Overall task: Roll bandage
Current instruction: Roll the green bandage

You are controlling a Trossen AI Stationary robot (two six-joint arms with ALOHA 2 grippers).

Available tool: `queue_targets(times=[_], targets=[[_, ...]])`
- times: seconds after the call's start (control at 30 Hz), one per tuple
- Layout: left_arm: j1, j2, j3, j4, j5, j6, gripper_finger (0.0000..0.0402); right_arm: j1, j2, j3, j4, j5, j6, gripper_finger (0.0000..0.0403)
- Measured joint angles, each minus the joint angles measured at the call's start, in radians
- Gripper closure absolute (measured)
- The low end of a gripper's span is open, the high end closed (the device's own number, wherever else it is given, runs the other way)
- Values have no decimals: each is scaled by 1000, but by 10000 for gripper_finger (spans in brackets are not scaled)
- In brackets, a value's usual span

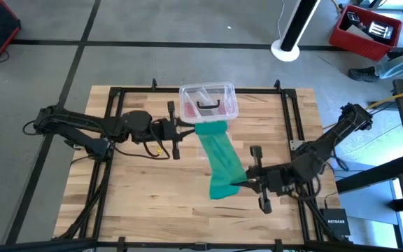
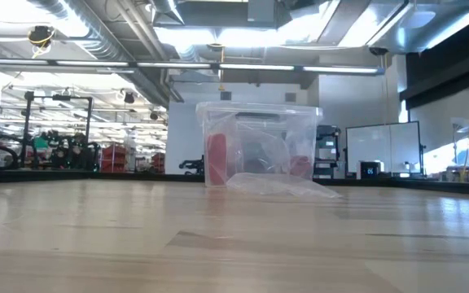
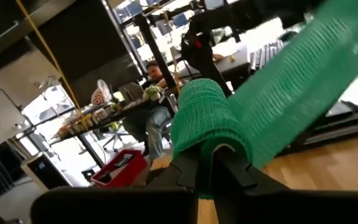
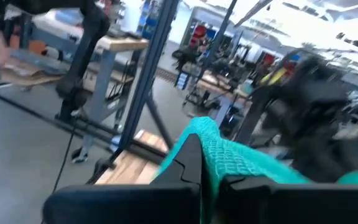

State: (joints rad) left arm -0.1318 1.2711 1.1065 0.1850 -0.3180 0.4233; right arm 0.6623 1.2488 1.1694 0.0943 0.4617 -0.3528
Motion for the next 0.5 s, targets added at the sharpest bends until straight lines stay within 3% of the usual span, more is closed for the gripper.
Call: queue_targets(times=[0.23, 0.5], targets=[[-43, 94, 0, -21, -47, 30, 386, -3, 0, 111, -11, 11, -79, 401], [-115, 181, 0, -9, -59, 30, 386, -47, 0, 172, 6, 166, -182, 400]])
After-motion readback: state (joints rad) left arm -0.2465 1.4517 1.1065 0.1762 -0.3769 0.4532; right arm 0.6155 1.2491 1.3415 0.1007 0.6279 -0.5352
